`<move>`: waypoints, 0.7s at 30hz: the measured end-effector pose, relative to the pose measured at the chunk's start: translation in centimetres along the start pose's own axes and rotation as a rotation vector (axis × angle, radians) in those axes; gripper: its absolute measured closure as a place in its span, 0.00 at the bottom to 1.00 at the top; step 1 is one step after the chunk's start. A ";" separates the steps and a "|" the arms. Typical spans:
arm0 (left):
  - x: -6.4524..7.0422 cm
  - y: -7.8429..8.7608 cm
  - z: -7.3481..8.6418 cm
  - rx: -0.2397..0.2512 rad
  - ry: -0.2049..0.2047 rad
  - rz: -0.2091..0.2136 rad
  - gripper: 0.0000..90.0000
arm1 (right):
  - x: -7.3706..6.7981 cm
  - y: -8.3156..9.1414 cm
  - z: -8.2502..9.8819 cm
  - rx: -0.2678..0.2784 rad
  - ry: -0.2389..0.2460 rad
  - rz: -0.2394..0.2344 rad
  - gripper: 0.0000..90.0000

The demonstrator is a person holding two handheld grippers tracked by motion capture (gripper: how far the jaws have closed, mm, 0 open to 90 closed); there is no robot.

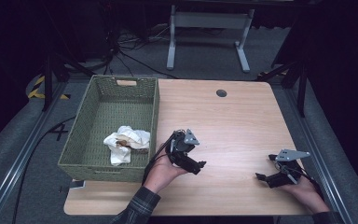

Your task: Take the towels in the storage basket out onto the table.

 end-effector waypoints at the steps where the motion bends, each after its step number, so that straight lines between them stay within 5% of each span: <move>1: 0.0 0.1 -0.1 -0.001 0.009 0.002 0.05 | 0.0 0.0 0.0 0.000 0.000 0.000 0.00; 21: -1.7 2.5 -2.2 0.023 0.007 0.010 0.05 | 0.0 0.0 0.0 0.000 0.000 0.000 0.00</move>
Point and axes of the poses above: each handheld gripper's, and its own axes: y roughly backward along the jaws, z roughly out of its underside, x roughly to its right, the point moved 5 cm from there along -y, roughly forward along the jaws
